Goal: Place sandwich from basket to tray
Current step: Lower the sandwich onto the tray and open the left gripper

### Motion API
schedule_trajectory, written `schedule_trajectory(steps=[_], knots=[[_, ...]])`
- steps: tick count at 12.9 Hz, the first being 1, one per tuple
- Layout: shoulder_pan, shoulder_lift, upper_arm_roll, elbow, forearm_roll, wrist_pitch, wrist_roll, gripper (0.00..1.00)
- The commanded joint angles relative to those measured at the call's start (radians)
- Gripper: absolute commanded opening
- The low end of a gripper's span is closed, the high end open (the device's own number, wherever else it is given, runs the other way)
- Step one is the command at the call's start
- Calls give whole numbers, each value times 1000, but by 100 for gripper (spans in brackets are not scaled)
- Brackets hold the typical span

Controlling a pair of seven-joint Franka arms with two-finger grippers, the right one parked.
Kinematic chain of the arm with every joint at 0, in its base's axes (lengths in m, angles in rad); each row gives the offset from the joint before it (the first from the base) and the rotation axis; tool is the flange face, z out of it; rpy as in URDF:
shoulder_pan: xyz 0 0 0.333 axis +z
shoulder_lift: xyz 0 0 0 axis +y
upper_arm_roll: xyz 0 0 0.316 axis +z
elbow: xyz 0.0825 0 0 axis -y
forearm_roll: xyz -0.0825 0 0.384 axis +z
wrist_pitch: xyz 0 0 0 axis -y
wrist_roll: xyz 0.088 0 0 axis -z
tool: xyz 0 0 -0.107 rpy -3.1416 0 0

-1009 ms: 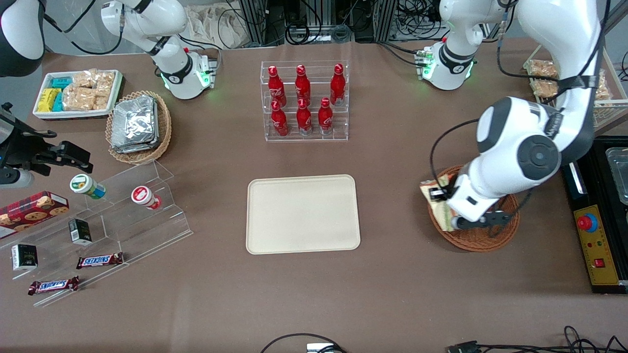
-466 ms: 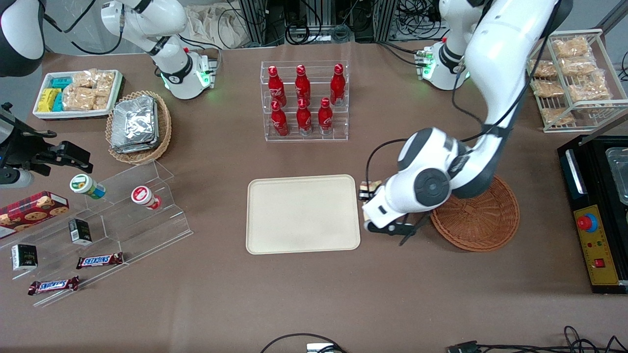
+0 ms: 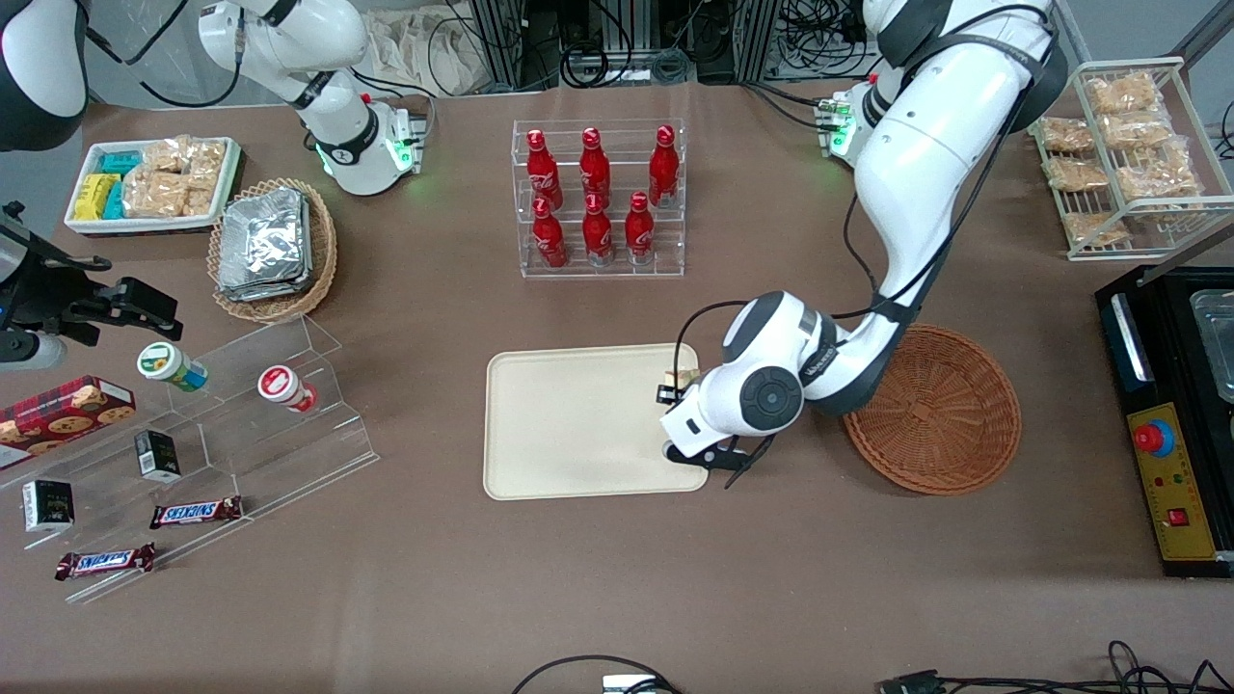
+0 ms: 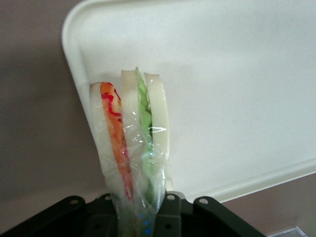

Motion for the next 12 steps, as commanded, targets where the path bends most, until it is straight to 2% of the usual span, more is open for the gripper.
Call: schedule_trajectory(steps=[1, 2, 7, 9, 12], knots=[[-19, 33, 6, 41, 2, -5, 0, 10], [-19, 34, 7, 36, 9, -4, 5, 99], [-7, 1, 10, 43, 7, -18, 0, 100], [33, -51, 7, 41, -1, -27, -1, 100], [94, -179, 9, 41, 4, -151, 3, 100]])
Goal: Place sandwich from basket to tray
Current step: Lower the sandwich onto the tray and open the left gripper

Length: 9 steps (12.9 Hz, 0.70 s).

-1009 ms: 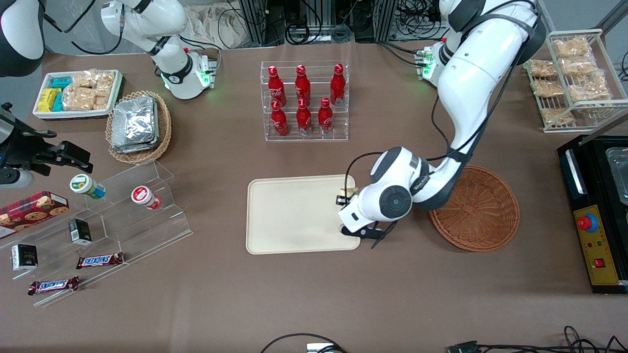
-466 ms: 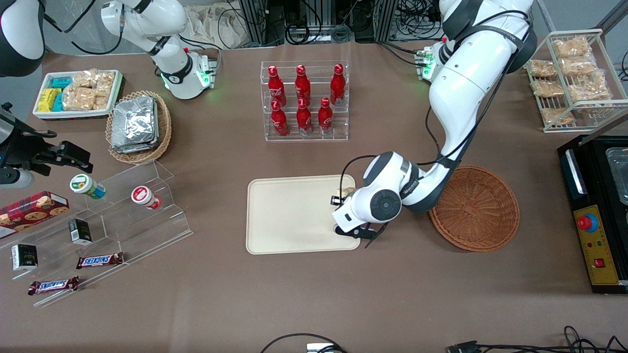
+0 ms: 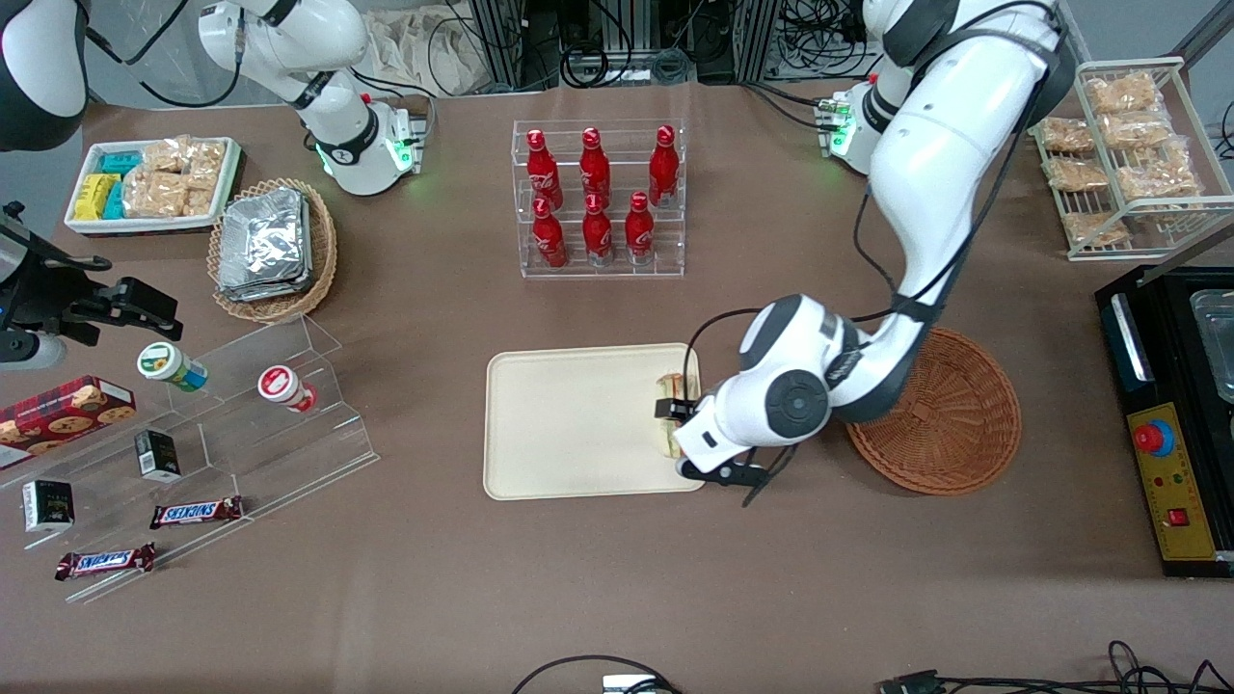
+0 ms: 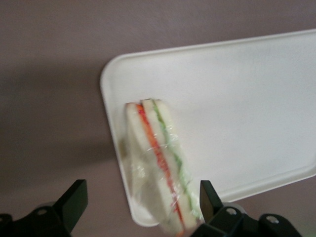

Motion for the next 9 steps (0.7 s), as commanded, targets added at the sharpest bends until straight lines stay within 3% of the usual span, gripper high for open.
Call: schedule_trajectory(steps=[1, 9], knots=[[74, -156, 3, -25, 0, -135, 1, 100], [387, -516, 4, -31, 9, -616, 248, 100]])
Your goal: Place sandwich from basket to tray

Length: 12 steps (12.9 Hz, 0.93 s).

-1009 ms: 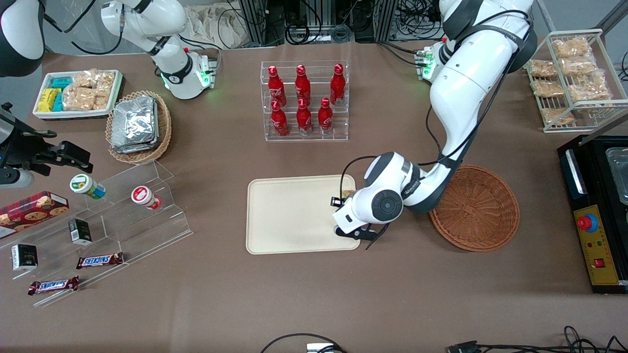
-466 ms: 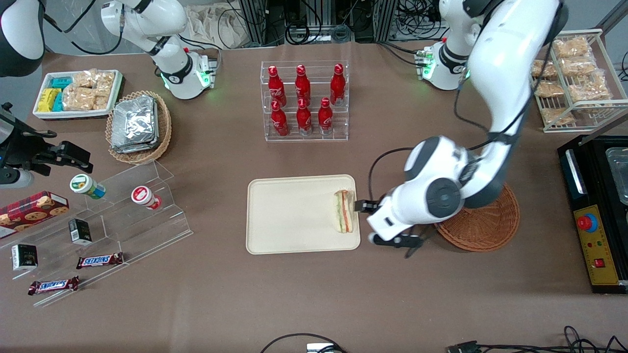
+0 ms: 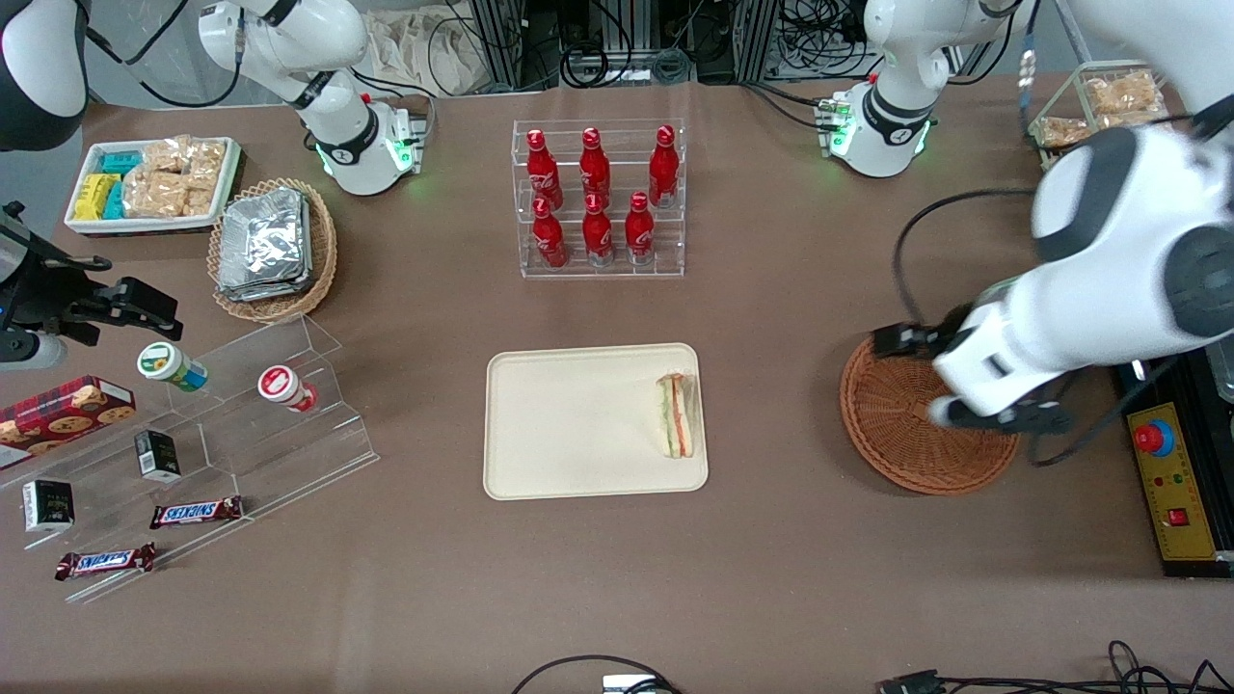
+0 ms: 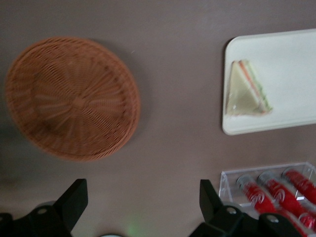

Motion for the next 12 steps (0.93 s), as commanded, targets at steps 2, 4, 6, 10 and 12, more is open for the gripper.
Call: schedule_trajectory(steps=[2, 4, 6, 10, 12], knots=[[81, -127, -4, -64, 19, -86, 45, 100], [87, -176, -5, -154, 72, -67, 46, 100], [85, -215, -9, -234, 91, -18, 60, 100], [85, -323, -9, -409, 90, 96, 83, 100], [87, -380, -7, -490, 85, 160, 121, 100]])
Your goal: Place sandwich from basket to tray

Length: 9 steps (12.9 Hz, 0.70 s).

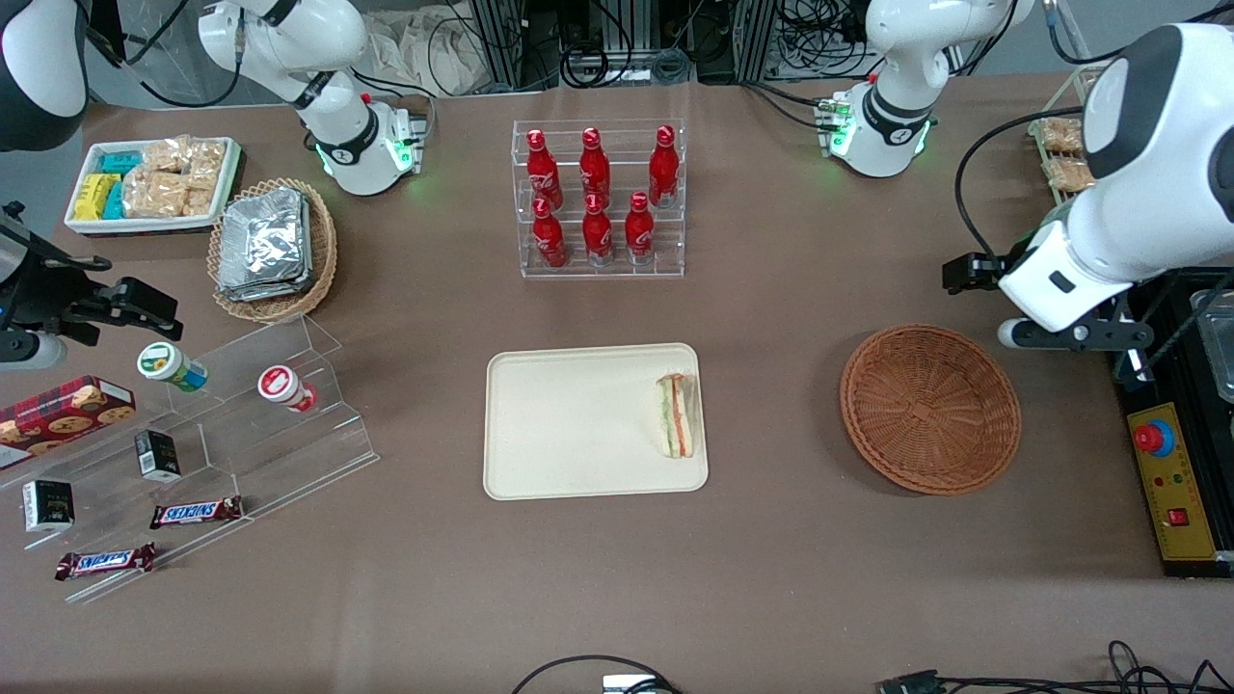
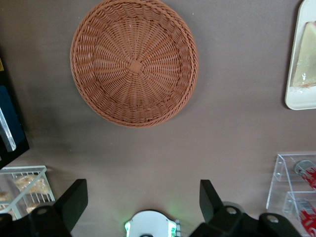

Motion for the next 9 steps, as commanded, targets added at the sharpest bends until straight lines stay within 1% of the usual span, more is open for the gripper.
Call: schedule_trajectory(steps=[1, 2, 4, 6, 7, 9], knots=[[9, -120, 4, -144, 4, 75, 46, 100], [11, -131, 7, -153, 4, 79, 48, 100], [-37, -139, 63, -153, 3, 81, 56, 100], [-177, -142, 207, -153, 3, 90, 54, 100], [-224, -142, 262, -152, 3, 98, 56, 100], [-235, -141, 278, -146, 4, 115, 56, 100]])
